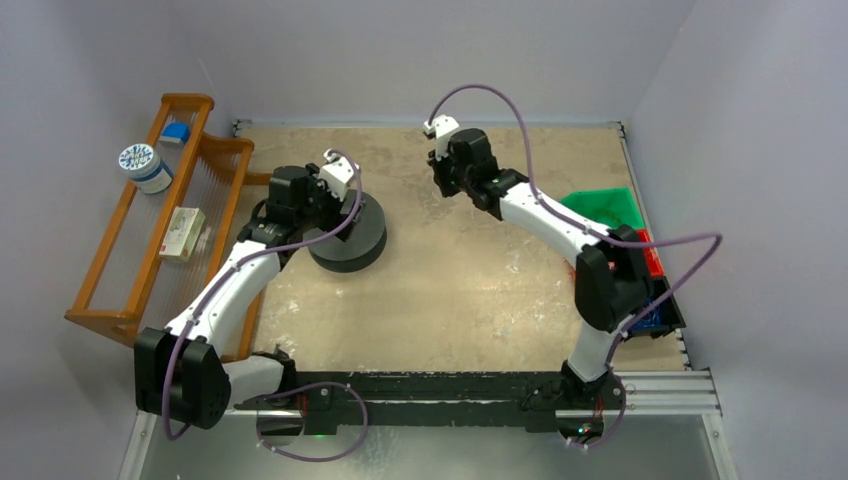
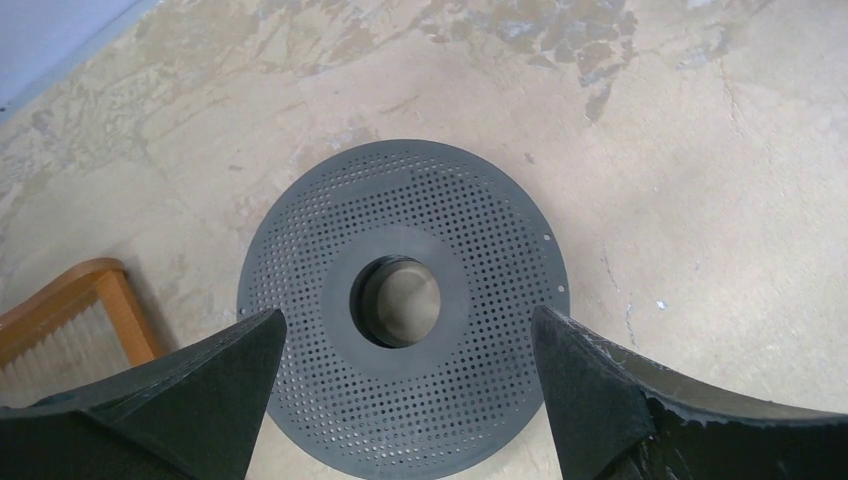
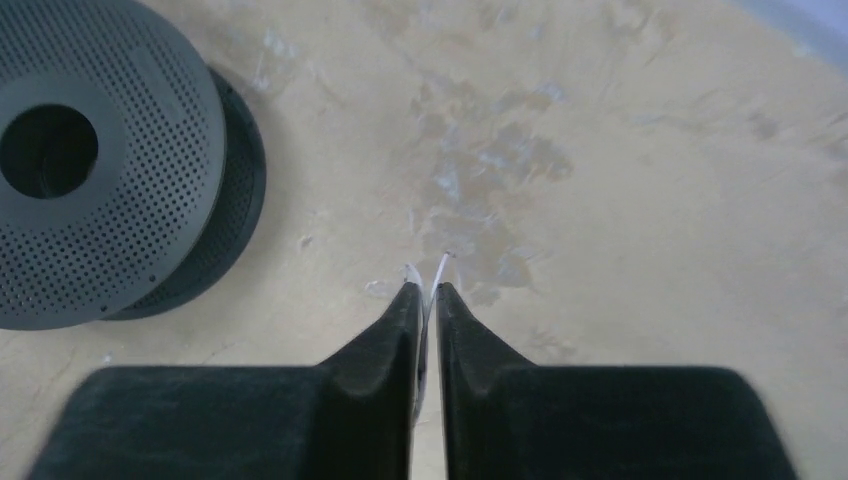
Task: Wrap the cables
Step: Pick up the cable from the storage box, then adjust the cable at the center of the board.
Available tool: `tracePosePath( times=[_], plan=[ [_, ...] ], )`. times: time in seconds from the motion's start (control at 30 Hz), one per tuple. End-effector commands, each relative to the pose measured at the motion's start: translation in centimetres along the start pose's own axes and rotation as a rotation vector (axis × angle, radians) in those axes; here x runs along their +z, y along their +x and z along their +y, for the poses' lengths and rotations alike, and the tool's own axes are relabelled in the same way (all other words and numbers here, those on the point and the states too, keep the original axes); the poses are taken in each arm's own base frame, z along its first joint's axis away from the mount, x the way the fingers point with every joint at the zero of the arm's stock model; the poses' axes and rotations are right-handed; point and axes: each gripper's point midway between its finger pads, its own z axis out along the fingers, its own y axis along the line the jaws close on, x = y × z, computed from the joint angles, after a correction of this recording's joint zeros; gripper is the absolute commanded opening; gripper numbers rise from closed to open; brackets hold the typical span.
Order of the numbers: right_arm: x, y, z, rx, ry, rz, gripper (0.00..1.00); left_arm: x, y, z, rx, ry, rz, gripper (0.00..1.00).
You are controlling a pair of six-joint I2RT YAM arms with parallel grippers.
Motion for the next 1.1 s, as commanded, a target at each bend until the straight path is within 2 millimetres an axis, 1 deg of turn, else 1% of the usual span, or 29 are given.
tracePosePath(
  times=[0.0,0.03,0.07,0.13,0.17,0.23,0.33,0.4,0.47,0.57,0.67,0.77,0.8,0.87,0.93,1.0,1.03,1.07],
  plan=[
    [0.9,-1.1,1.8,0.026,-0.055,-0.033,0.24,0.2,0.1,-1.6,0.017,0.084,-0.006,0.91],
    [0.9,-0.8,2.0,0.024,-0.068,-0.021,0.35,0.2,0.2,-1.8,0.012,0.094,-0.005,0.91],
    [0.6,-0.7,2.0,0.025,-0.069,-0.013,0.44,0.3,0.2,-1.9,0.010,0.105,-0.007,0.91],
    [-0.3,-0.5,2.3,-0.026,-0.100,-0.005,0.57,0.5,0.1,-2.2,0.003,0.122,-0.008,0.91],
    [-0.9,-0.8,2.0,-0.045,-0.083,-0.013,0.64,0.5,0.1,-2.3,0.000,0.130,-0.009,0.91],
    [-2.7,-1.7,1.1,-0.092,-0.047,-0.045,0.75,0.7,-0.1,-2.5,-0.002,0.141,-0.013,0.92],
    [-5.1,-2.1,-0.2,-0.157,0.013,-0.069,0.84,1.2,-0.4,-2.4,-0.004,0.144,-0.013,0.93],
    [-6.6,-1.1,-1.4,-0.203,0.056,-0.040,0.88,1.6,-0.6,-2.3,-0.008,0.144,-0.006,0.94],
    [-8.4,-0.1,-3.0,-0.242,0.104,-0.014,0.90,2.0,-0.9,-2.3,-0.007,0.148,0.000,0.96],
    [-11.1,2.4,-5.9,-0.313,0.162,0.044,0.95,2.7,-1.0,-3.0,-0.001,0.166,0.014,0.96],
    [-13.9,5.7,-10.3,-0.347,0.262,0.124,0.97,3.2,-0.9,-3.9,0.009,0.185,0.022,0.97],
    [-16.8,8.9,-14.9,-0.275,0.359,0.201,0.95,3.6,-0.7,-4.7,0.004,0.192,0.019,0.97],
    [-17.6,10.1,-16.0,-0.238,0.379,0.228,0.94,3.7,-0.8,-4.8,0.004,0.181,0.016,0.97],
    [-19.2,12.4,-17.2,-0.179,0.417,0.272,0.92,4.3,-1.3,-5.3,0.014,0.148,0.012,0.98],
    [-20.6,14.1,-17.9,-0.142,0.476,0.291,0.92,4.8,-2.3,-6.1,0.048,0.129,0.011,0.98],
    [-21.9,15.7,-18.4,-0.117,0.525,0.307,0.92,5.6,-3.9,-7.0,0.078,0.106,0.005,0.98],
    [-22.4,16.7,-18.9,-0.100,0.553,0.321,0.91,6.1,-5.1,-7.5,0.086,0.101,-0.004,0.98],
    [-23.0,17.2,-19.5,-0.084,0.578,0.329,0.91,6.7,-5.8,-8.2,0.086,0.103,0.000,0.98]
  ],
)
